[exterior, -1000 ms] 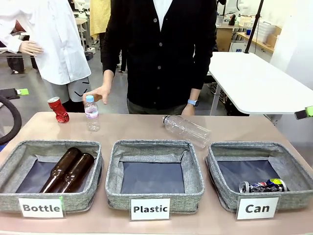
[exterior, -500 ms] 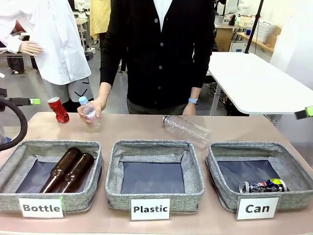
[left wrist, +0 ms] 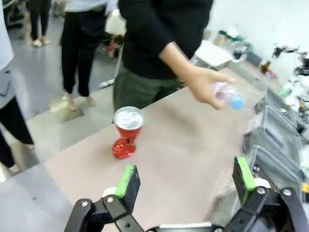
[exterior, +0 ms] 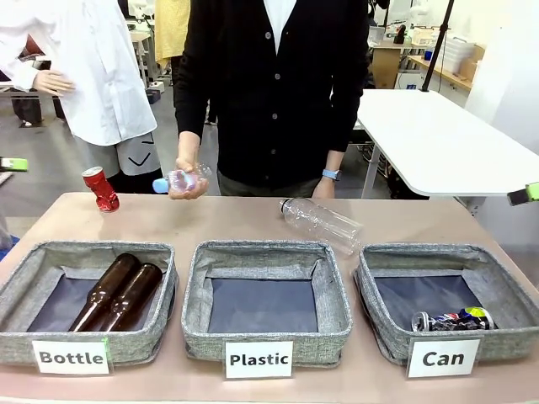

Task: Sort the can waste into the basket.
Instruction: Pick up the can waste from the table and place it in the right Fabric basket.

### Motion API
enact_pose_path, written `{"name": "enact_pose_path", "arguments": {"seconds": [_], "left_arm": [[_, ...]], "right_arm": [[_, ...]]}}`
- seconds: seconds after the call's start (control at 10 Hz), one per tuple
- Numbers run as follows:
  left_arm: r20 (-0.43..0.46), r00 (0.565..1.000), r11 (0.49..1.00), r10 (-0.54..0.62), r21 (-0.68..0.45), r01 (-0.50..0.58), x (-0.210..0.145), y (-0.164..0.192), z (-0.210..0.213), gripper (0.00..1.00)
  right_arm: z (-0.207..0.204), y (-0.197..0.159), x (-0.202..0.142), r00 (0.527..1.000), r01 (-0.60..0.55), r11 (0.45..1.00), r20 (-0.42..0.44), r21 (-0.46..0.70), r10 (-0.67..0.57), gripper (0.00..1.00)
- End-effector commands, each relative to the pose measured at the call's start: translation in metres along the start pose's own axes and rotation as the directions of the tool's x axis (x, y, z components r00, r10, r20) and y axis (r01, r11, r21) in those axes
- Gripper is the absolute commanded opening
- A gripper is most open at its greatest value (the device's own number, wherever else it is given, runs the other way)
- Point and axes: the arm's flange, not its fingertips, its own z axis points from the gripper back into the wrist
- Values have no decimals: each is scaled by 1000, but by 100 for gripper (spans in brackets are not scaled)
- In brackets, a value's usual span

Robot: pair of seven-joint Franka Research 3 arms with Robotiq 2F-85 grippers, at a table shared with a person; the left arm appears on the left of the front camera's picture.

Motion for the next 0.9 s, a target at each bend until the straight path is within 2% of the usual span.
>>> {"name": "enact_pose_path", "arguments": {"seconds": [0.0,0.2,0.3,0.5,0.6,0.8], "left_arm": [[68,997,996,-43,-72,48,-8,-27,56,100],[129,990,995,-63,-68,72,-21,-39,83,100],[131,989,995,-71,-62,80,-23,-34,80,100],[84,995,996,-61,-60,66,-18,-24,51,100],[51,996,997,-72,6,72,-16,-19,32,100],[-48,998,999,-49,5,50,-19,-5,-11,100]], "right_arm": [[2,0,-1,1000,-17,1000,-9,-12,17,100],[2,0,-1,1000,-17,1000,-9,-12,17,100],[2,0,-1,1000,-17,1000,-9,-12,17,100],[2,0,-1,1000,-17,1000,-9,-12,17,100],[2,0,-1,1000,-17,1000,-9,-12,17,100],[2,0,-1,1000,-17,1000,-9,-12,17,100]]}}
